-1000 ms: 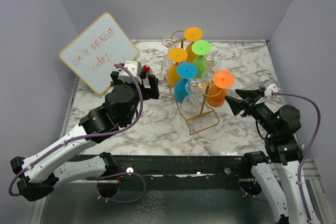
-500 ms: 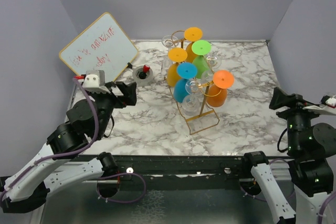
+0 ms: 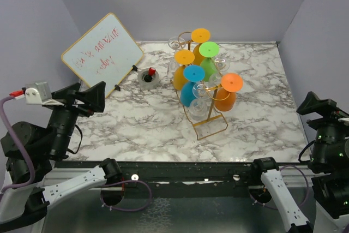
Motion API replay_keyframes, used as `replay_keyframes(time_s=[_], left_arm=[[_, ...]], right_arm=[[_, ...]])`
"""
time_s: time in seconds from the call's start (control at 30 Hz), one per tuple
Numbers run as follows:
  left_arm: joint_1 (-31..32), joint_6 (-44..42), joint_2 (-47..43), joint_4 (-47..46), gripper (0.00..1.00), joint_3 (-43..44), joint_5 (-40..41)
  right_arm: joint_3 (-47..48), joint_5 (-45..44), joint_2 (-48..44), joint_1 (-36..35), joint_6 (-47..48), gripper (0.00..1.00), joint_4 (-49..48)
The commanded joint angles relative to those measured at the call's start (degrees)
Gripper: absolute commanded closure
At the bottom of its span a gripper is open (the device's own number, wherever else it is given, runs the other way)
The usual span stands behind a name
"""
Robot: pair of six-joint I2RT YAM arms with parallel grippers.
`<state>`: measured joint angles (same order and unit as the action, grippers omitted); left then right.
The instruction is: Place the wine glass upside down on the wine glass rack
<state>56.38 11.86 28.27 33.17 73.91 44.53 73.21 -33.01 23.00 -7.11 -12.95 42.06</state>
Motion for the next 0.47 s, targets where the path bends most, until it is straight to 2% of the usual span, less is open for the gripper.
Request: replay_keyframes(time_s=[0.0,0.43], left_arm=[[0.29,-3.18,-0.96,3.9,0.01,2.38,1.8],[0.28,-1.25,-1.77,5.68,0.01,2.39,1.77]], right_arm=[[1.59,-3.21,1.62,0.06,-0.19,0.0,4.94],[-0.66,-3.28,1.61,0.12,0.24,0.0,5.14]])
